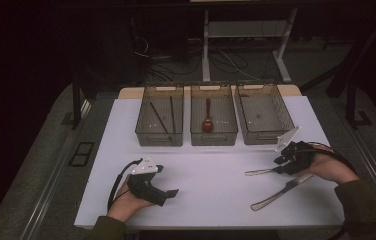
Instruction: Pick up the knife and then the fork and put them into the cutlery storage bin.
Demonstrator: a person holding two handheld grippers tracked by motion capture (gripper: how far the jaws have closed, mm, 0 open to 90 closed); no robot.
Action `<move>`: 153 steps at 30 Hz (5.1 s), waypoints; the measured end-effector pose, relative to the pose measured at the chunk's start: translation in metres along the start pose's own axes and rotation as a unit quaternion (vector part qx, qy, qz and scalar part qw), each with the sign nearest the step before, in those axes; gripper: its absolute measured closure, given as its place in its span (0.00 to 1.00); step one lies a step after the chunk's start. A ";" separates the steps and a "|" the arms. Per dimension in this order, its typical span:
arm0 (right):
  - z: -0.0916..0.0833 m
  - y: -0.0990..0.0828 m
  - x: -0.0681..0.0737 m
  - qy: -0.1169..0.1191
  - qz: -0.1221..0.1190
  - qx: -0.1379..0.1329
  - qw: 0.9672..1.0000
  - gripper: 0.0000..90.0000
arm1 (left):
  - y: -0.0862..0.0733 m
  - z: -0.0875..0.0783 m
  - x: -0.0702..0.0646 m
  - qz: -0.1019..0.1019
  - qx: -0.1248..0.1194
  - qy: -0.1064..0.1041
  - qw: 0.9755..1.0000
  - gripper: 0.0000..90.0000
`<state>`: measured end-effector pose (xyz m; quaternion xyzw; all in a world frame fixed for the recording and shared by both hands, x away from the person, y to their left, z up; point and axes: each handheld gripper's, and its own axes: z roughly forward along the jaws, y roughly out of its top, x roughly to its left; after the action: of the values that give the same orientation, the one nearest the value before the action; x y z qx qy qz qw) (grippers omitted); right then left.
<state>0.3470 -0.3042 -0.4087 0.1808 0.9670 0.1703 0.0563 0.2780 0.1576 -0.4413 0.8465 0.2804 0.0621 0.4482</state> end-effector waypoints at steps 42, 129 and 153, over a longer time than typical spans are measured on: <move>-0.014 -0.009 -0.010 -0.005 0.065 -0.047 0.997 0.94 | -0.001 0.001 0.000 0.001 0.001 -0.004 1.000 0.00; -0.013 -0.005 0.044 0.044 -0.055 -0.018 0.997 0.69 | -0.001 -0.003 0.000 0.003 -0.023 -0.016 1.000 0.00; 0.009 0.000 0.066 0.062 -0.143 0.078 0.985 0.79 | -0.001 -0.003 0.000 0.003 -0.022 -0.016 1.000 0.00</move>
<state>0.2874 -0.2767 -0.4201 0.0342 0.9949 0.0952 0.0061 0.2763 0.1600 -0.4408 0.8382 0.2691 0.0559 0.4711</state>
